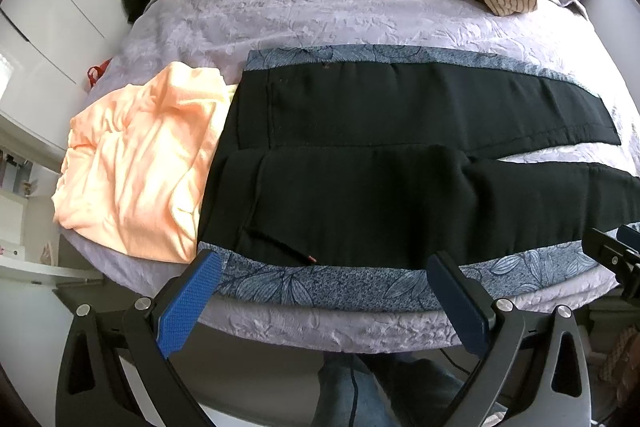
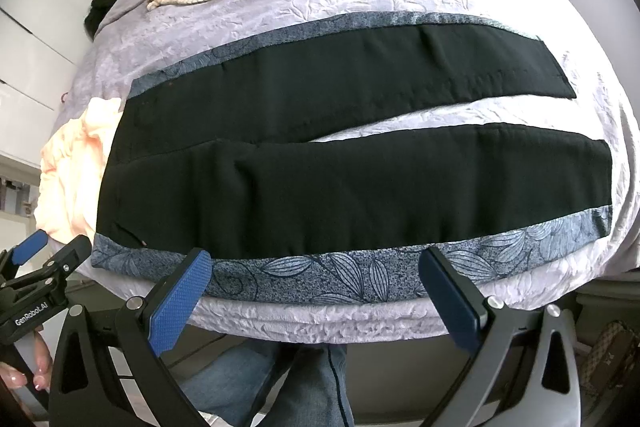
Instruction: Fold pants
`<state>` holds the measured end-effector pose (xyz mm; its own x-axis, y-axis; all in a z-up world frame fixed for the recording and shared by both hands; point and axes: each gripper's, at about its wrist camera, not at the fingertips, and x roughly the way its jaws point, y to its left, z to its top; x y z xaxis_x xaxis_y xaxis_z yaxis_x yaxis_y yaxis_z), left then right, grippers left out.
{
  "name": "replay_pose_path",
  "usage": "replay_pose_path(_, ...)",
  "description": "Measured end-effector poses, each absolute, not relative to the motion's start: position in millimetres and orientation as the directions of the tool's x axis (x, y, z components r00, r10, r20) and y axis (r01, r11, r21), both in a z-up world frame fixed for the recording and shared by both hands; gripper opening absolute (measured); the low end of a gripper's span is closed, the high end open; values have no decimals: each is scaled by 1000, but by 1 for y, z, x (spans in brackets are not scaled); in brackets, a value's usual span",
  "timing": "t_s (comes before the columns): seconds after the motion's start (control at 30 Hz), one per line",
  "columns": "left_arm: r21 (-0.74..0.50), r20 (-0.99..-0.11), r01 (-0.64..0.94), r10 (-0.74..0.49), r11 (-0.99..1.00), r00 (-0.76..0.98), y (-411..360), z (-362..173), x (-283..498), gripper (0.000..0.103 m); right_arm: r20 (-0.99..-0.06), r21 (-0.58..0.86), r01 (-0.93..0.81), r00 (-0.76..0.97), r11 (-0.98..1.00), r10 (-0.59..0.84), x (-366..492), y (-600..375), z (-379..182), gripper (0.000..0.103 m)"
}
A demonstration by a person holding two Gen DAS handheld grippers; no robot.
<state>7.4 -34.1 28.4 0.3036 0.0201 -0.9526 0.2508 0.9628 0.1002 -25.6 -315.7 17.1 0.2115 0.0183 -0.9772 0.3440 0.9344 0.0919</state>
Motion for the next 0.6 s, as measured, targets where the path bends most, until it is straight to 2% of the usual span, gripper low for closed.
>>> replay_pose_path(0.6, 119, -961, 242, 50, 963, 271, -21, 16, 1, 103, -981, 106, 373, 191, 922, 35, -30, -315, 3, 103)
